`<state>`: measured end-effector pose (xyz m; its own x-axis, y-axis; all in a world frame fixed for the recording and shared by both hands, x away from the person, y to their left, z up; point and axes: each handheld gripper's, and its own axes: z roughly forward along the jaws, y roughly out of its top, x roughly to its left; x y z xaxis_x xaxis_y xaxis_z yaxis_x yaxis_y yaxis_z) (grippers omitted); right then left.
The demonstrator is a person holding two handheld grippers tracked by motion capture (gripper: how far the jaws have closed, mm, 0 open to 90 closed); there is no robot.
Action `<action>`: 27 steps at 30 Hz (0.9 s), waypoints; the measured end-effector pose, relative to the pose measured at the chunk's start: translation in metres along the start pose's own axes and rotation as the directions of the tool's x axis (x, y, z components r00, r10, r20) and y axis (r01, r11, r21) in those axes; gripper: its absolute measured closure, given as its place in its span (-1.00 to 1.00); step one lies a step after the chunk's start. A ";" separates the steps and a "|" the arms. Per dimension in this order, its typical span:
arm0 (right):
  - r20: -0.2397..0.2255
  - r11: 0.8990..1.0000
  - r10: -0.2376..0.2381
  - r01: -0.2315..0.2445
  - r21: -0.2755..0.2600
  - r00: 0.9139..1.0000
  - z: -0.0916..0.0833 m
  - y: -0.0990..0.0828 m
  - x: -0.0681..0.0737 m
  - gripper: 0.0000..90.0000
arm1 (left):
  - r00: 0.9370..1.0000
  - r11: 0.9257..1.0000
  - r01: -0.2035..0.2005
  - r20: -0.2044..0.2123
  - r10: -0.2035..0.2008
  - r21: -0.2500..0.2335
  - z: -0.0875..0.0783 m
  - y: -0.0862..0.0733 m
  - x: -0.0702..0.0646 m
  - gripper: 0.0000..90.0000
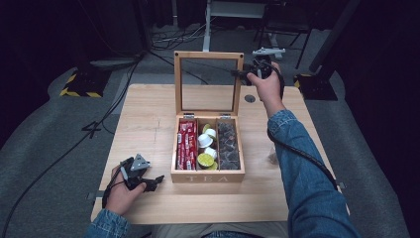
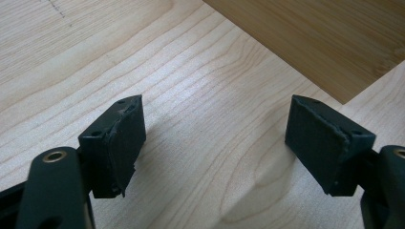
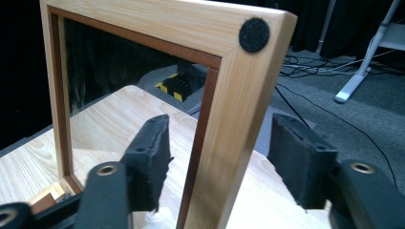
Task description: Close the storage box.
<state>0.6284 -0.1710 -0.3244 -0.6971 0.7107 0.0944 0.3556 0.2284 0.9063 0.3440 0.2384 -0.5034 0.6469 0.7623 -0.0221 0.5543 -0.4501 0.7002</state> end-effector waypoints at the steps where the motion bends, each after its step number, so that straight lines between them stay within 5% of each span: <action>1: -0.002 1.000 0.001 -0.001 0.000 1.000 0.001 0.000 0.000 -0.04 | 1.000 1.000 0.000 0.000 0.000 0.000 0.000 0.000 0.000 -0.51; 10: -0.004 1.000 -0.002 0.002 0.008 1.000 0.003 0.002 0.008 0.13 | 1.000 1.000 0.000 -0.003 0.000 -0.001 0.000 0.000 0.000 -0.51; 27: -0.067 0.999 -0.052 0.053 0.012 0.996 -0.034 0.006 0.026 0.27 | 1.000 1.000 -0.007 -0.002 0.007 0.004 0.000 0.000 0.000 -0.51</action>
<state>0.5914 -0.1741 -0.3028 -0.7548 0.6517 0.0745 0.3257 0.2738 0.9050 0.3441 0.2387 -0.5032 0.6497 0.7600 -0.0162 0.5519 -0.4569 0.6975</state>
